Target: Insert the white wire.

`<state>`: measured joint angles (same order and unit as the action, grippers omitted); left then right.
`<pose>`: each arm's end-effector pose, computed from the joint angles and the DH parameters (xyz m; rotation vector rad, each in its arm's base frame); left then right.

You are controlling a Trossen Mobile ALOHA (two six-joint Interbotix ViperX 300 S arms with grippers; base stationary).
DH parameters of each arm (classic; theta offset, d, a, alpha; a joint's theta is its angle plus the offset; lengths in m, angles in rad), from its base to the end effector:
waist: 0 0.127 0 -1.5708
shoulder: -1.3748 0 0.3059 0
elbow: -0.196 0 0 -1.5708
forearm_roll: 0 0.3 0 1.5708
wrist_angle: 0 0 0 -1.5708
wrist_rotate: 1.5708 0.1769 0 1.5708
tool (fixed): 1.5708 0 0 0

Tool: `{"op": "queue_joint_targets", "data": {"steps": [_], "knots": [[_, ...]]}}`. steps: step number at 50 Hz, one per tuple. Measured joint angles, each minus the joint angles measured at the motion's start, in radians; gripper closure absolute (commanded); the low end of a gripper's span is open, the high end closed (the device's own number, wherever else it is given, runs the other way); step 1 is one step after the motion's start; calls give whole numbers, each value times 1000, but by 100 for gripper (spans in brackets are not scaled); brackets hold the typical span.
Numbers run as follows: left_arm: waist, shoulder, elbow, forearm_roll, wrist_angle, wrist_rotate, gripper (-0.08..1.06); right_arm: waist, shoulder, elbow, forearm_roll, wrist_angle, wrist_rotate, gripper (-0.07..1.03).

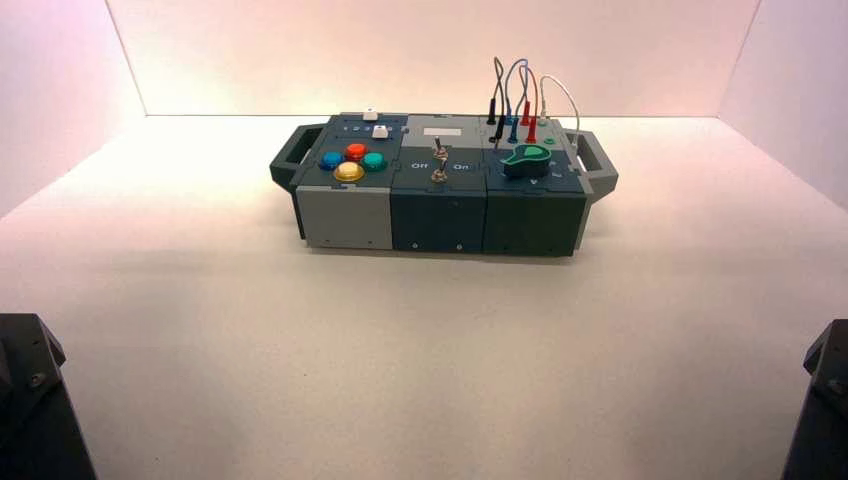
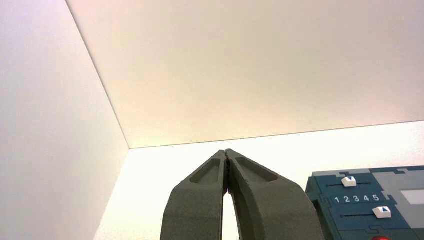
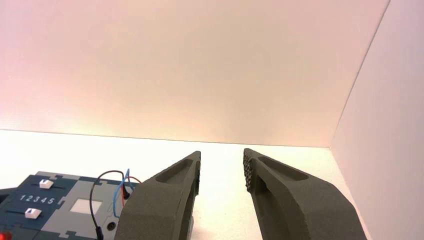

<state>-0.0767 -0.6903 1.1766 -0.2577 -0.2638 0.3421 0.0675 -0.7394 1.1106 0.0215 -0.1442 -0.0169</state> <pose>0.2920 -0.0106 0.2157 0.1090 0.2296 -0.0208 0.2931 0.0193 0.2402 -0.0037 0.2271 0.0636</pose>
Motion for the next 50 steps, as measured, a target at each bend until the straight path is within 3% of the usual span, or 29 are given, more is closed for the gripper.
{"op": "queue_joint_targets", "data": {"steps": [19,27,39,45,50], "knots": [[-2,-3,2,0,9,-2,101,2,2,0,2,3,0,50],[-2,-11,-2,0,38,-2,101,2,3,-6,2,60,0,50],[-6,-12,-35,18,161,3,101,2,21,-52,2,195,-2,50],[-18,-12,-55,29,212,29,101,2,32,-75,0,256,-3,50],[-44,-12,-72,34,268,77,101,2,40,-101,0,314,-2,50]]}}
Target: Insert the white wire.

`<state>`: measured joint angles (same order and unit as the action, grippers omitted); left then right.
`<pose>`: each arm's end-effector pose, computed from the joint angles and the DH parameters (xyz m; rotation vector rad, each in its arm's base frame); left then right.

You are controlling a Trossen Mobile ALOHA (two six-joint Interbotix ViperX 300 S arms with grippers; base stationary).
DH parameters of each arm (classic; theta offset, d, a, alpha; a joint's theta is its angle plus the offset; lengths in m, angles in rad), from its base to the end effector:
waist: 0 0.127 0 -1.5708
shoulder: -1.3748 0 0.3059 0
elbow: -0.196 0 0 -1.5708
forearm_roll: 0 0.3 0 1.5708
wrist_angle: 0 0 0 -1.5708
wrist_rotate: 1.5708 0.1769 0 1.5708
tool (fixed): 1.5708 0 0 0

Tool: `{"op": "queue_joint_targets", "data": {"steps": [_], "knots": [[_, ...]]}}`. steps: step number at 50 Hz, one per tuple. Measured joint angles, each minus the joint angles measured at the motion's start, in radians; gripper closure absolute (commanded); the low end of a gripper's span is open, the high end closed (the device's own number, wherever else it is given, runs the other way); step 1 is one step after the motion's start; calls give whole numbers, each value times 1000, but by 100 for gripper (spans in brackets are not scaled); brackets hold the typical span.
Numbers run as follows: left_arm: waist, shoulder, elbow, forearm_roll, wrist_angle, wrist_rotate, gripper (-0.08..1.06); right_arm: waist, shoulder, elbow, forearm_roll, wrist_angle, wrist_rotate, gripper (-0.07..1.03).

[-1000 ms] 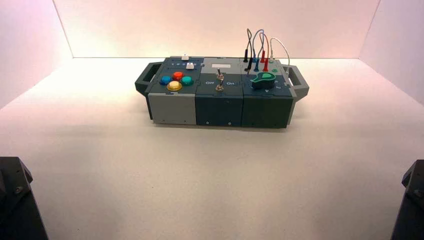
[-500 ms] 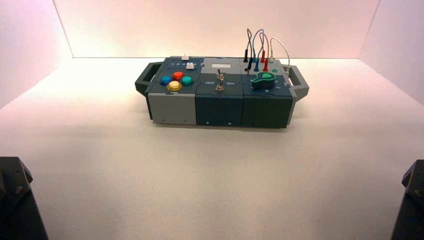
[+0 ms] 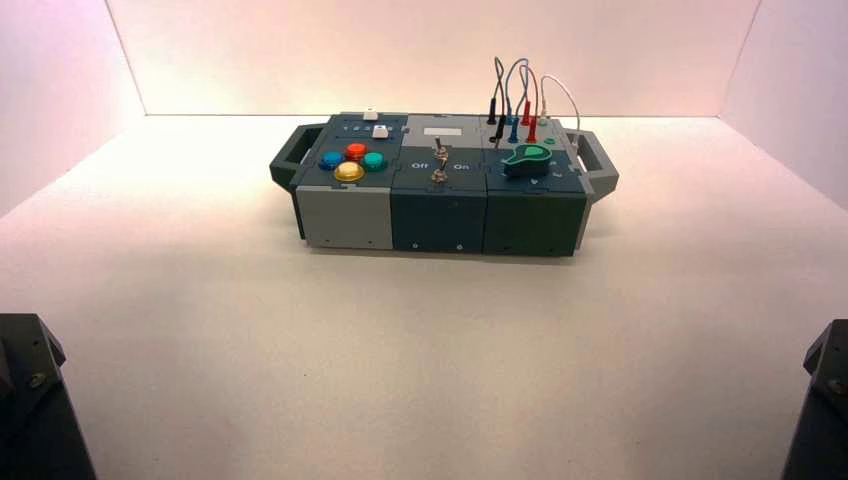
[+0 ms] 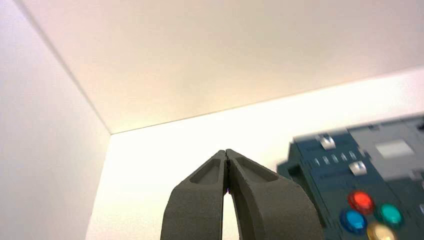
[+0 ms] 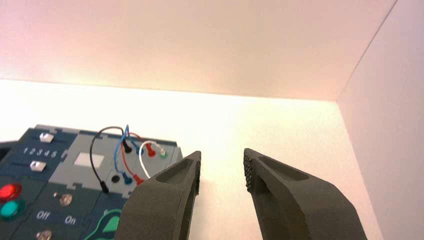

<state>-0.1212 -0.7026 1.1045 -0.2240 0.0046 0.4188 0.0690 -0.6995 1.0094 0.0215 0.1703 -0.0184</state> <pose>0.2880 -0.0353 0.2072 0.2163 0.3930 -0.1598 0.2943 0.0210 0.2217 -0.0130 0.4801 0.0706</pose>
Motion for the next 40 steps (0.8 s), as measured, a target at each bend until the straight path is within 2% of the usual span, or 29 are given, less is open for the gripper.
{"op": "queue_joint_targets", "data": {"steps": [3,5,7,9,15,25,26,29,35,36,38,40], "knots": [[-21,0,-8,0,34,20,101,2,3,-29,2,61,-2,50],[-29,0,-11,0,44,23,101,2,2,-31,0,66,-2,50],[-64,-3,-21,0,84,31,101,6,2,-63,0,141,-5,50],[-75,-3,-26,0,100,31,101,9,3,-78,0,173,-8,50],[-146,-8,-55,0,179,31,101,14,12,-163,2,364,-20,50],[-241,-8,-89,-9,275,32,101,26,34,-219,2,526,-52,50],[-259,-6,-94,-9,290,32,101,37,46,-227,2,563,-55,50],[-281,-5,-103,-11,314,32,101,55,61,-236,2,604,-60,50],[-339,11,-123,-15,380,32,101,101,97,-238,3,630,-69,50],[-354,18,-129,-21,402,31,101,124,110,-238,2,630,-74,50],[-357,25,-132,-23,411,32,101,129,118,-238,3,627,-83,50],[-357,38,-141,-38,439,32,101,130,129,-238,3,623,-95,50]]}}
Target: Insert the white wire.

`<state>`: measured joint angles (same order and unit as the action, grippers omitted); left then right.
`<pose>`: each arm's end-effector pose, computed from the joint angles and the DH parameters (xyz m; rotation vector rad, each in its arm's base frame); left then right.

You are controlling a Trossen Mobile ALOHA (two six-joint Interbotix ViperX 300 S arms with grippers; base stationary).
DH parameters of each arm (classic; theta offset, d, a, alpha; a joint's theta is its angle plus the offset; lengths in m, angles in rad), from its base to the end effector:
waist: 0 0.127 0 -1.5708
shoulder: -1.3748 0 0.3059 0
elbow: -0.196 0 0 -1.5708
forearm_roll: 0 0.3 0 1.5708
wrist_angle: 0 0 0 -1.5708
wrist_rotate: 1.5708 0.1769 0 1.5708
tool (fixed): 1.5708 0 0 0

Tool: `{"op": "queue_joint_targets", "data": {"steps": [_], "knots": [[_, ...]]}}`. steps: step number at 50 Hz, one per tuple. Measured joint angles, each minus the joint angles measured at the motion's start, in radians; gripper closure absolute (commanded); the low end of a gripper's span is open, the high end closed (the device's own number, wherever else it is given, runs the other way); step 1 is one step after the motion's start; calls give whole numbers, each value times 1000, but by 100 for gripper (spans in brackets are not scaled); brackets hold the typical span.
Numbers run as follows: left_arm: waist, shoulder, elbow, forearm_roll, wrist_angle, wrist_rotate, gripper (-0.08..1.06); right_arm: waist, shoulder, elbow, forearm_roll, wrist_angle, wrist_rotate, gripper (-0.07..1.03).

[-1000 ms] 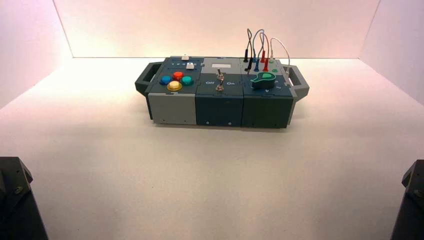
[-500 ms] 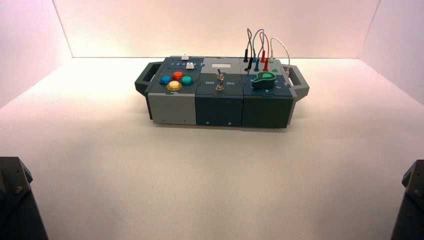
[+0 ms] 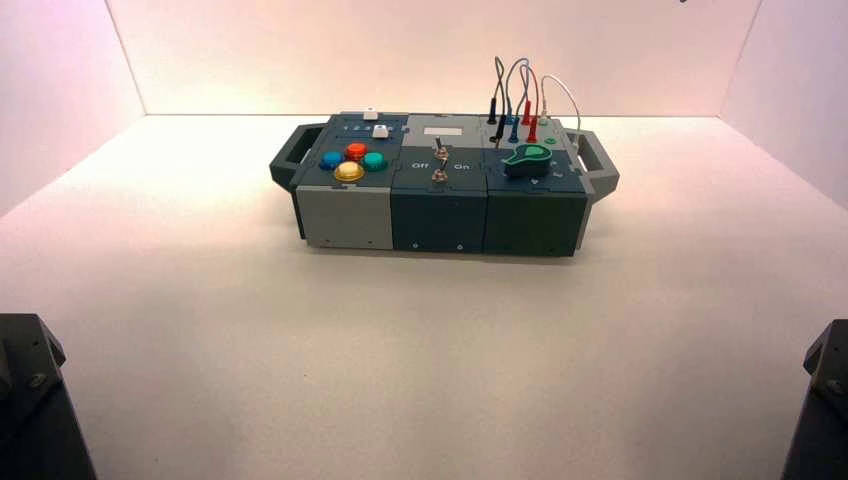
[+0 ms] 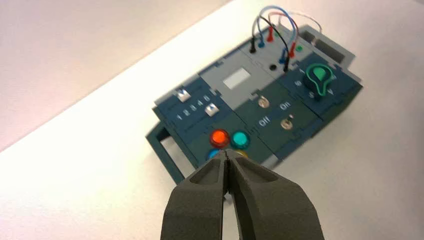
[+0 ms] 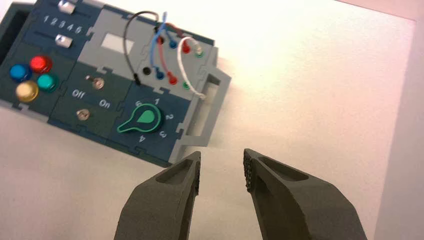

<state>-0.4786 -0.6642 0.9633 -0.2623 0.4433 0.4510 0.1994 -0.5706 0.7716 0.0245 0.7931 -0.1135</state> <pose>0.2393 -0.1463 0.1945 0.3327 0.6657 -0.6402 0.2724 0.0582 0.2035 -0.1784 0.9820 0.2464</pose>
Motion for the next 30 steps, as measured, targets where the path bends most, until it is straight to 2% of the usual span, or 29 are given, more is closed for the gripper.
{"op": "queue_joint_targets", "data": {"steps": [5,14,21,30], "knots": [[-8,23,-15,-12,34,0,101,6,40,0,0,-5,-20,50],[-17,34,-20,-15,49,0,101,8,124,-6,0,-14,-43,49],[-17,34,-21,-15,41,0,101,15,219,-29,0,-46,-43,45],[-18,32,-20,-14,21,0,101,23,281,-46,0,-87,-43,44]]}}
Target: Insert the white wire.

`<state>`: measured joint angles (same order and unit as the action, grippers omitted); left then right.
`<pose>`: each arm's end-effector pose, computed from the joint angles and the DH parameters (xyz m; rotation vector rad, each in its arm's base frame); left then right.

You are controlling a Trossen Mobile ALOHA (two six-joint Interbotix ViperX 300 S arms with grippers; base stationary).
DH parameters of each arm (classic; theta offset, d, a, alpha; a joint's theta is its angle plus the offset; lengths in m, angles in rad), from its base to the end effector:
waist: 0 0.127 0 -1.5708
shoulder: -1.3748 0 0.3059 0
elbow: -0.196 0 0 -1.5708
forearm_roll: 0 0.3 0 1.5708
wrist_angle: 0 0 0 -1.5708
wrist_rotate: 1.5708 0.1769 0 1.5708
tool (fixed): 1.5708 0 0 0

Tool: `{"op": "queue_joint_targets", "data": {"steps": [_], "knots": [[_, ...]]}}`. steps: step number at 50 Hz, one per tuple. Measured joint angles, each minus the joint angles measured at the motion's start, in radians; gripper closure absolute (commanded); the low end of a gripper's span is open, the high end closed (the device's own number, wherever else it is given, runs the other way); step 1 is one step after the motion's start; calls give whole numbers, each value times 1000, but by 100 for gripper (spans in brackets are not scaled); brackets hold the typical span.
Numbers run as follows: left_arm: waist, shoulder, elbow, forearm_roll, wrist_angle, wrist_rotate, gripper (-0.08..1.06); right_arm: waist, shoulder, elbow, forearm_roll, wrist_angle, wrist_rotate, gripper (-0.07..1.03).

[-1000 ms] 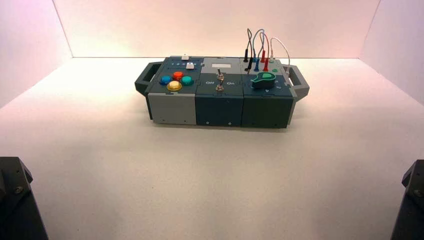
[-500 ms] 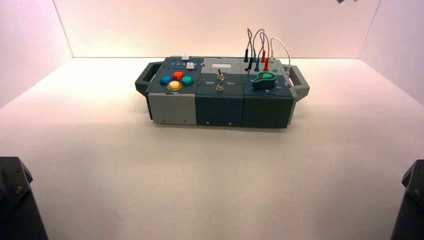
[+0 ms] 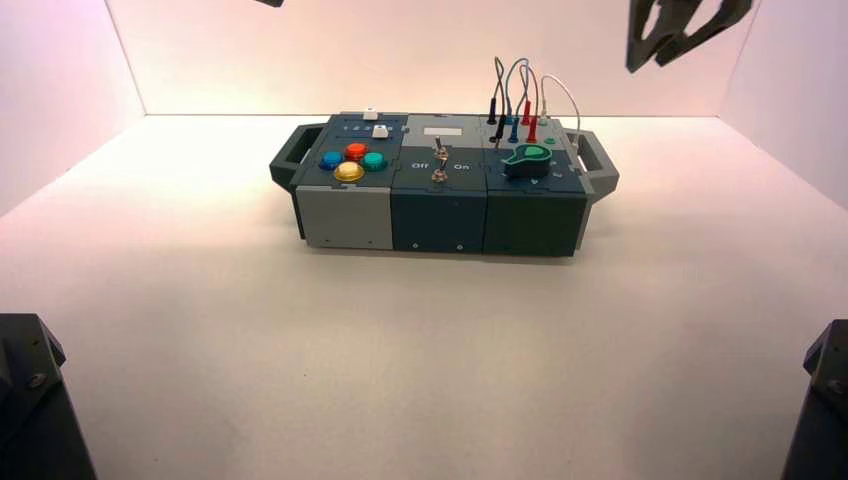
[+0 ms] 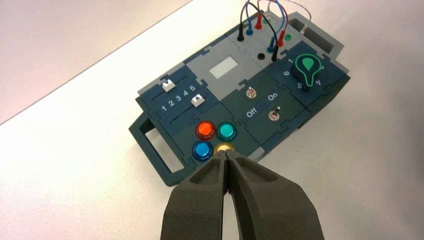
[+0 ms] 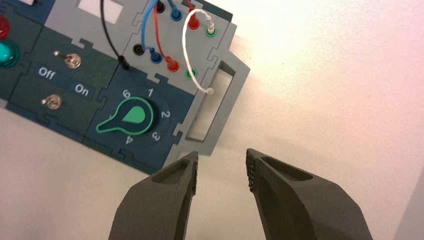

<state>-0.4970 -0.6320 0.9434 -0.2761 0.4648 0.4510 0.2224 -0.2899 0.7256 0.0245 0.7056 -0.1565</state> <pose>0.2389 -0.1542 0.1913 0.3309 0.6985 -0.6655 0.3085 0.0727 0.1441 -0.2399 1.1226 0.2902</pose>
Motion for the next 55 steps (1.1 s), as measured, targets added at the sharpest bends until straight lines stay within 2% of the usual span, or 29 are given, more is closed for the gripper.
{"op": "queue_joint_targets", "data": {"steps": [36,55], "knots": [[0,-5,5,3,-23,0,101,6,164,-44,-2,-38,-2,44],[0,-12,5,3,-23,2,101,28,261,-94,-20,-46,-2,44]]}}
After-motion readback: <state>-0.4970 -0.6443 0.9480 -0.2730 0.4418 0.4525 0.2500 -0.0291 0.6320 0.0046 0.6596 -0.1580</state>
